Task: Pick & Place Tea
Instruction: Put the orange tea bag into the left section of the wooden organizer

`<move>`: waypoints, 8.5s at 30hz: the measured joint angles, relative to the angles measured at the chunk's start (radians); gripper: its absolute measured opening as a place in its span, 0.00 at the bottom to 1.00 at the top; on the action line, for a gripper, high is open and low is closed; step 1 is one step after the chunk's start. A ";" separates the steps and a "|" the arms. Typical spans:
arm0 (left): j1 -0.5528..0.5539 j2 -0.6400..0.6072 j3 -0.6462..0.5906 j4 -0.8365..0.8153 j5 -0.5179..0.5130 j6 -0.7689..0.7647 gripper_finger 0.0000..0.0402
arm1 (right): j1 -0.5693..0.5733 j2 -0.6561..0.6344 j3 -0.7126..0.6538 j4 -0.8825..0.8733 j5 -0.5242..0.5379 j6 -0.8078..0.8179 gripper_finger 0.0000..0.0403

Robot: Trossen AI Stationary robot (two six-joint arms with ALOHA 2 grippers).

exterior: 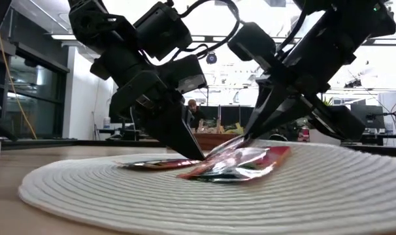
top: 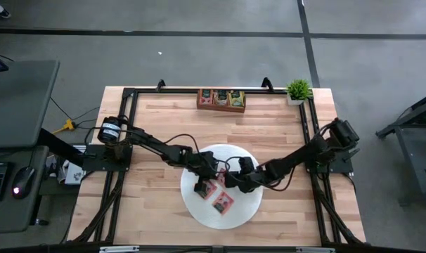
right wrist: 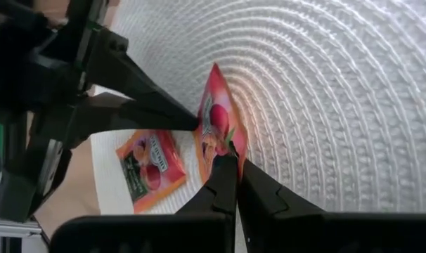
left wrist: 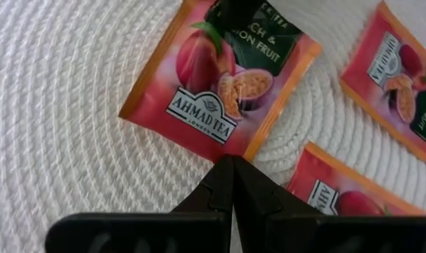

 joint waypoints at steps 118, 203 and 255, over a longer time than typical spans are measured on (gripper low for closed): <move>0.789 -0.222 0.186 -0.013 0.408 0.255 0.48 | -0.886 0.460 1.371 -1.210 -0.492 -2.276 0.00; 0.948 -0.173 0.205 0.137 0.607 0.163 0.00 | -0.917 0.277 1.238 -1.119 -0.543 -1.991 0.00; 0.778 -0.175 0.207 -0.067 0.516 0.287 0.00 | -0.867 0.278 1.077 -0.953 -0.614 -1.978 0.24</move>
